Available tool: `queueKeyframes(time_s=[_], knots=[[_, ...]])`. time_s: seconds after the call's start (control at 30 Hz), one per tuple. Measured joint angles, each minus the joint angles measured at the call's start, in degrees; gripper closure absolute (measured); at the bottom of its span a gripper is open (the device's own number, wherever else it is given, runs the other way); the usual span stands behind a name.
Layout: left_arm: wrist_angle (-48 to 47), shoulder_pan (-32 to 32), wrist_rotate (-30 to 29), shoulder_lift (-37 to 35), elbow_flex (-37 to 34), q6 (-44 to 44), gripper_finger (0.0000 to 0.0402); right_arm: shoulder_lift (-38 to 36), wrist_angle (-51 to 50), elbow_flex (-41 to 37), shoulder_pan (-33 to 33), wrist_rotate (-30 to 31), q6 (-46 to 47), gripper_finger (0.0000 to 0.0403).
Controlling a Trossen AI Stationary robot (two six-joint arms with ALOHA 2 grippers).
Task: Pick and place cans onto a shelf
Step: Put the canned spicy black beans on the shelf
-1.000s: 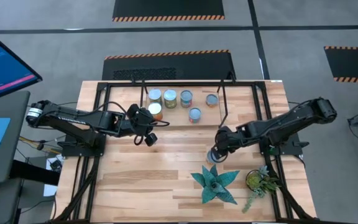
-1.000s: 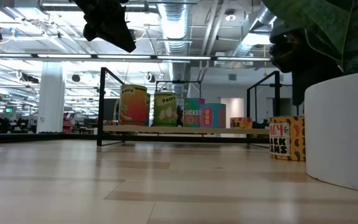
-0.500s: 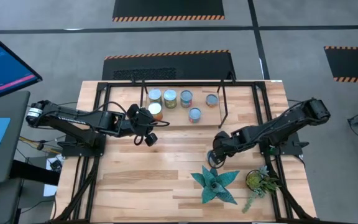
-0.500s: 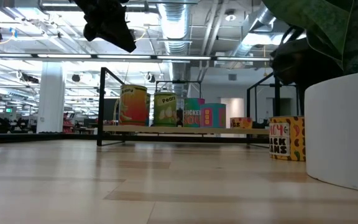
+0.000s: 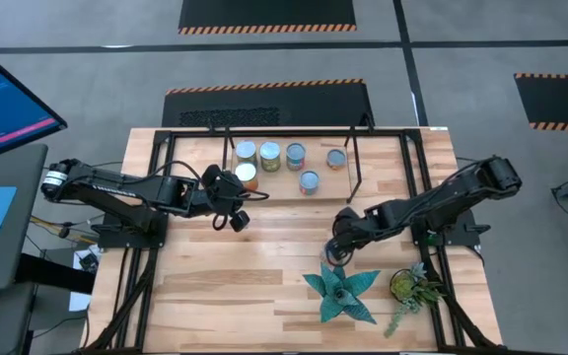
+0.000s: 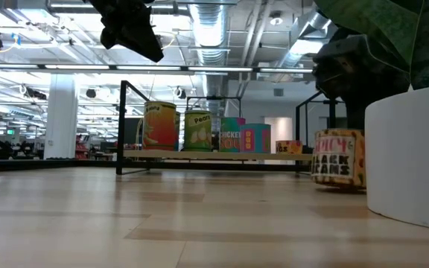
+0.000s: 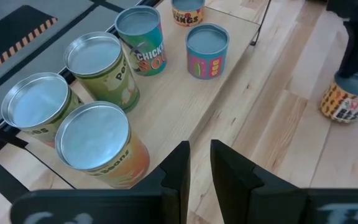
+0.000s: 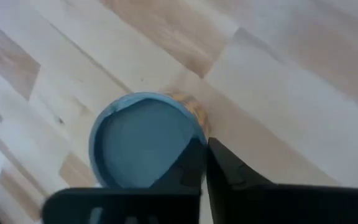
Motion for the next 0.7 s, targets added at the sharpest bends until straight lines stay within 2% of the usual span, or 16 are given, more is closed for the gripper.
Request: queueKeyframes(time_s=[0.17, 0.3, 0.53, 0.7], knots=[[0.0, -0.02, -0.02, 0.0, 0.0, 0.29, 0.0349, -2.47, -1.68, 0.45, -0.02, 2.81, -0.91, 0.0395], [-0.21, -0.02, -0.05, 0.0, 0.0, 0.27, 0.0349, -6.13, -4.39, 2.87, -0.84, 4.56, -5.12, 0.0397], [-0.15, -0.02, -0.28, 0.02, 0.0, 0.29, 0.0349, -12.78, -10.31, 8.18, -5.13, 10.46, -15.01, 0.0399], [-0.11, -0.02, -0.29, 0.01, 0.0, 0.28, 0.0349, -16.02, -11.19, 12.27, -10.44, 11.16, -27.1, 0.04]])
